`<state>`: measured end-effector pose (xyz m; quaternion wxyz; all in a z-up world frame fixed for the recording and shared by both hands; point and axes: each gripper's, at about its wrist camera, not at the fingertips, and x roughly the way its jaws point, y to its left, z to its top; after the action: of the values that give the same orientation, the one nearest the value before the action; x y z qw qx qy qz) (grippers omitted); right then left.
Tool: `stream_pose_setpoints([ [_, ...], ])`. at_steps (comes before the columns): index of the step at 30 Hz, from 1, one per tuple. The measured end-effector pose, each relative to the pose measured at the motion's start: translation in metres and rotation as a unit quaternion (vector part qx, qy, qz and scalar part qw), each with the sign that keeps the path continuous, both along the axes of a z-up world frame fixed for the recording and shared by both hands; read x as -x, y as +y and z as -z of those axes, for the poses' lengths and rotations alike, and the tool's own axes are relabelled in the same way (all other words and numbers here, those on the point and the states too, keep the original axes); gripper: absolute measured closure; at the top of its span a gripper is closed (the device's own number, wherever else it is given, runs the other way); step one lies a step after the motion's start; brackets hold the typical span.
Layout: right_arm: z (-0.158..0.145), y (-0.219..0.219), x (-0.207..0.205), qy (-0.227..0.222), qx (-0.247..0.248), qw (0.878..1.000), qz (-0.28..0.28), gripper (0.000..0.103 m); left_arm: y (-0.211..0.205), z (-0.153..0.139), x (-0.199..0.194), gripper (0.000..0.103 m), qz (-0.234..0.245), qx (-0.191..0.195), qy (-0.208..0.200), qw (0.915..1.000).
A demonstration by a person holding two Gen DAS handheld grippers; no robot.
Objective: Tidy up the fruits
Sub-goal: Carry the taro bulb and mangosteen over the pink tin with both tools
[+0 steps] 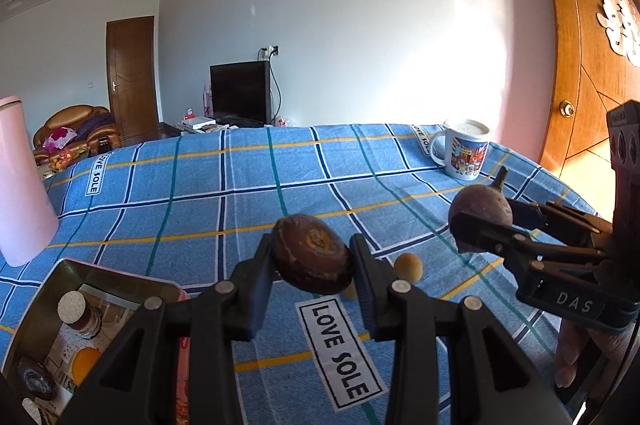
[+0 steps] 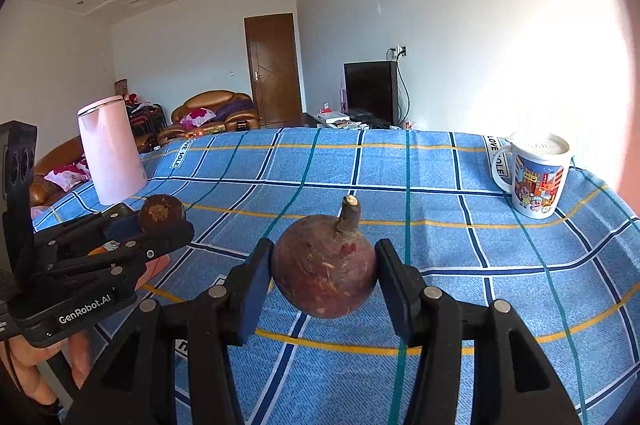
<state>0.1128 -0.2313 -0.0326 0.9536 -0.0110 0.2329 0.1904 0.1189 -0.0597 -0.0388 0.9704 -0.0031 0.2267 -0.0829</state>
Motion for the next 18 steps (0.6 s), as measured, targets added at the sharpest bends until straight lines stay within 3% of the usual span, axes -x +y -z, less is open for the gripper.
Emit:
stream_pose_setpoints([
  [18, -0.004, -0.001, 0.012, -0.034, -0.004, 0.999, -0.003, 0.049, 0.001, -0.005, 0.015, 0.064, -0.008, -0.006, -0.043, 0.9990],
])
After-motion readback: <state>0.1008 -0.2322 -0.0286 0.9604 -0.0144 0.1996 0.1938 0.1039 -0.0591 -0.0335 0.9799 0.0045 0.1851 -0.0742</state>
